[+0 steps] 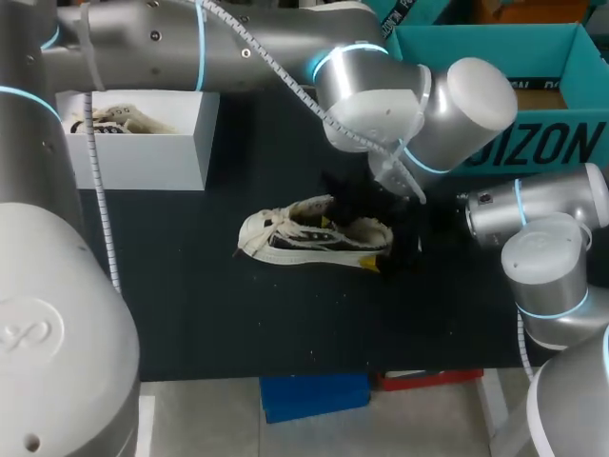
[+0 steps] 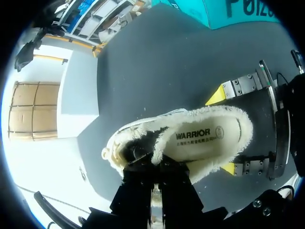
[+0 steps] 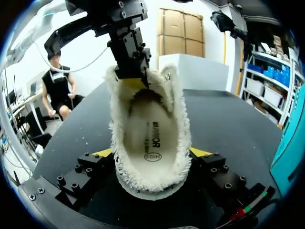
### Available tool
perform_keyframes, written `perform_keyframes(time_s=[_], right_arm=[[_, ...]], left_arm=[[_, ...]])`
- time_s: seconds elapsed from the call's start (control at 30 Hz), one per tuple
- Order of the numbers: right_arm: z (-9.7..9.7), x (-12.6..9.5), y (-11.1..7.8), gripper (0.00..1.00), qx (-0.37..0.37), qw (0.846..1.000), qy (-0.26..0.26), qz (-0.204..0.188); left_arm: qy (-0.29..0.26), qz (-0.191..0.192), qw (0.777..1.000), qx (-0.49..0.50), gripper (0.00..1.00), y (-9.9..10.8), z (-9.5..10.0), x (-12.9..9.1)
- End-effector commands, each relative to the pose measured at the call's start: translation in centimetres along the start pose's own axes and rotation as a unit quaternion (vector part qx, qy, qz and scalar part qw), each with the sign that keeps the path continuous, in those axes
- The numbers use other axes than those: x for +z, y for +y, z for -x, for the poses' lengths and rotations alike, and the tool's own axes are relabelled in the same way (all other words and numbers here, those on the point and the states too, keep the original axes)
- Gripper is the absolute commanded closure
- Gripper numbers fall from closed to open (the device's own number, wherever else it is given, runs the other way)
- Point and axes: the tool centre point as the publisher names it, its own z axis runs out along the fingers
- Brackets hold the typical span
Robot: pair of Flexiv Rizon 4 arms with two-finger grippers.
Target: Take the shoe out of the shoebox, open the shoe tongue, remove and reinsert the insole, then place the shoe into the shoebox
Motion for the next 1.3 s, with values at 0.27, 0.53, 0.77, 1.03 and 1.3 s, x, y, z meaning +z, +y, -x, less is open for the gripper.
perform_keyframes(time_s=[0.27, 0.53, 0.77, 1.03, 1.3], right_arm=[[0.1, 0.3, 0.0, 1.0, 0.0, 1.0, 0.0, -0.001], [0.1, 0.3, 0.0, 1.0, 0.0, 1.0, 0.0, -0.001], [0.1, 0.3, 0.0, 1.0, 0.0, 1.0, 0.0, -0.001], [0.1, 0.3, 0.0, 1.0, 0.0, 1.0, 0.0, -0.001], [0.1, 0.3, 0.0, 1.0, 0.0, 1.0, 0.0, -0.001]], left_arm=[[0.025, -0.021, 0.998, -0.056, 1.0, -0.1, 5.0, -1.8], [0.024, -0.003, 0.995, -0.099, 1.0, 1.3, 8.9, 0.1], [0.024, 0.024, 0.992, -0.121, 0.0, 2.3, 10.6, 1.9], [0.035, 0.042, 0.989, -0.139, 0.0, 2.5, 11.8, 2.9], [0.048, 0.066, 0.986, -0.145, 0.0, 3.1, 12.4, 4.2]])
